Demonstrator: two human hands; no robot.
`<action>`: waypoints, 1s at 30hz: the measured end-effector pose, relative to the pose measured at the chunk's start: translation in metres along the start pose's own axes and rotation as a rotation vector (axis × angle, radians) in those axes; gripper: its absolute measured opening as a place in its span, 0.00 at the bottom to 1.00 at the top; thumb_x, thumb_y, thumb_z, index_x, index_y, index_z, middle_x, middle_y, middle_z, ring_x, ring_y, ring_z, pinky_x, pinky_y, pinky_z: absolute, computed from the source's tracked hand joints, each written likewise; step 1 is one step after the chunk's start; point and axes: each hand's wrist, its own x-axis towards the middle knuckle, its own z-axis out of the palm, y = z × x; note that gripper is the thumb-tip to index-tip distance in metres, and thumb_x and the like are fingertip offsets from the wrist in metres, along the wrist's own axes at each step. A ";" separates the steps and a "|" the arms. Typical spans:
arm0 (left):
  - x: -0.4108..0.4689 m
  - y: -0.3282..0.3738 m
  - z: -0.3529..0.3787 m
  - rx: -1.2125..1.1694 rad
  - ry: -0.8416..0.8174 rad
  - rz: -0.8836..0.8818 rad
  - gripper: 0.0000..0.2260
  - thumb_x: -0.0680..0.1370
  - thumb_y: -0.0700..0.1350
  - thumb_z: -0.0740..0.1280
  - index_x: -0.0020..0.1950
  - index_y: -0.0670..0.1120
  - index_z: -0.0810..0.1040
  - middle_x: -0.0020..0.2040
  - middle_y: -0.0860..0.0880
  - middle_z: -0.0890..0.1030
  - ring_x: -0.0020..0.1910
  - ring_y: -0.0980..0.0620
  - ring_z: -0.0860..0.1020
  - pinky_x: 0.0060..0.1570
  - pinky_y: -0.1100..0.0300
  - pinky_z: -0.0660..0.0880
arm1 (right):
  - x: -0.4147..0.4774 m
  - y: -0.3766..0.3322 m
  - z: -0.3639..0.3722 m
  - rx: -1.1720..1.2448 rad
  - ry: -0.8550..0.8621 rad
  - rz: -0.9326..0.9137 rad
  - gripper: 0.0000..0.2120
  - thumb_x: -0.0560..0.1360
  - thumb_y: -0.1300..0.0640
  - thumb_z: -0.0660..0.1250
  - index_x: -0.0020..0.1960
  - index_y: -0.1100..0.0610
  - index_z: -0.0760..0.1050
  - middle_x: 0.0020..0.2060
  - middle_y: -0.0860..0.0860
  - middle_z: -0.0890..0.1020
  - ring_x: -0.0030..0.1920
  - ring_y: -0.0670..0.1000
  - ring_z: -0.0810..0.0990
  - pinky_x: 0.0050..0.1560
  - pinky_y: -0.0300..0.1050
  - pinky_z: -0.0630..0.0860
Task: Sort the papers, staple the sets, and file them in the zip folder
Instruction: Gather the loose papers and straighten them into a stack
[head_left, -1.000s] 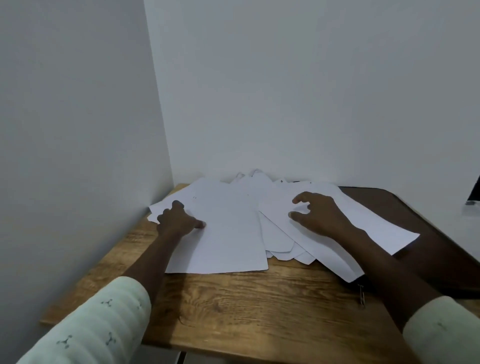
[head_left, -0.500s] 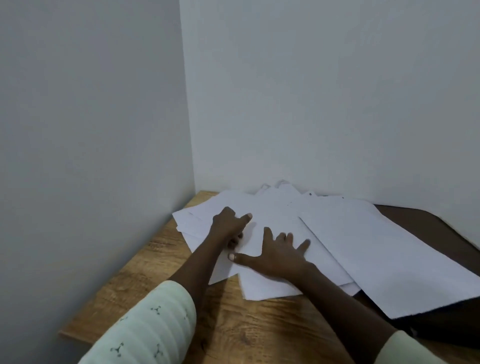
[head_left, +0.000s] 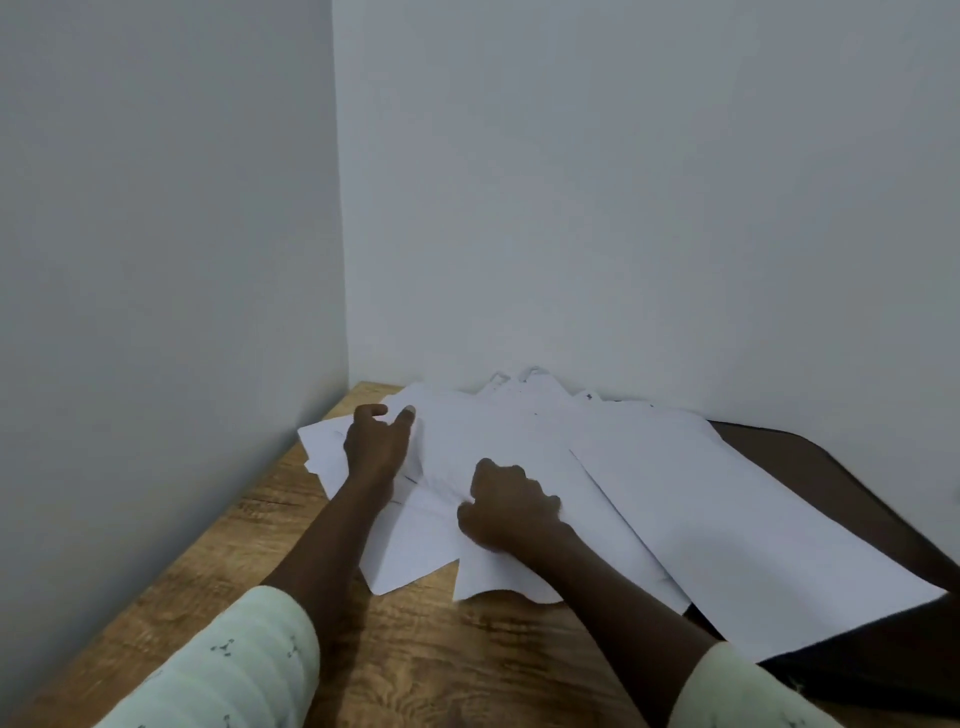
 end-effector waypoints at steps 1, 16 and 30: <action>0.000 -0.002 0.003 -0.004 -0.010 -0.011 0.24 0.78 0.54 0.69 0.69 0.44 0.70 0.67 0.41 0.75 0.64 0.42 0.74 0.62 0.53 0.71 | 0.000 0.005 -0.005 0.039 0.036 0.002 0.13 0.75 0.52 0.62 0.58 0.55 0.71 0.57 0.53 0.75 0.62 0.58 0.74 0.65 0.56 0.68; -0.020 0.018 0.030 0.013 -0.360 -0.037 0.32 0.72 0.47 0.77 0.70 0.42 0.67 0.67 0.44 0.70 0.60 0.46 0.72 0.57 0.50 0.73 | 0.021 0.126 -0.055 -0.152 0.112 0.244 0.30 0.73 0.37 0.63 0.68 0.53 0.65 0.63 0.53 0.73 0.66 0.58 0.70 0.66 0.58 0.62; -0.039 0.014 0.059 -0.122 -0.462 -0.246 0.30 0.74 0.25 0.65 0.72 0.44 0.63 0.63 0.36 0.74 0.56 0.39 0.78 0.34 0.54 0.77 | 0.034 0.098 -0.056 0.275 0.390 0.045 0.20 0.75 0.62 0.58 0.66 0.55 0.67 0.51 0.58 0.78 0.52 0.60 0.76 0.47 0.46 0.68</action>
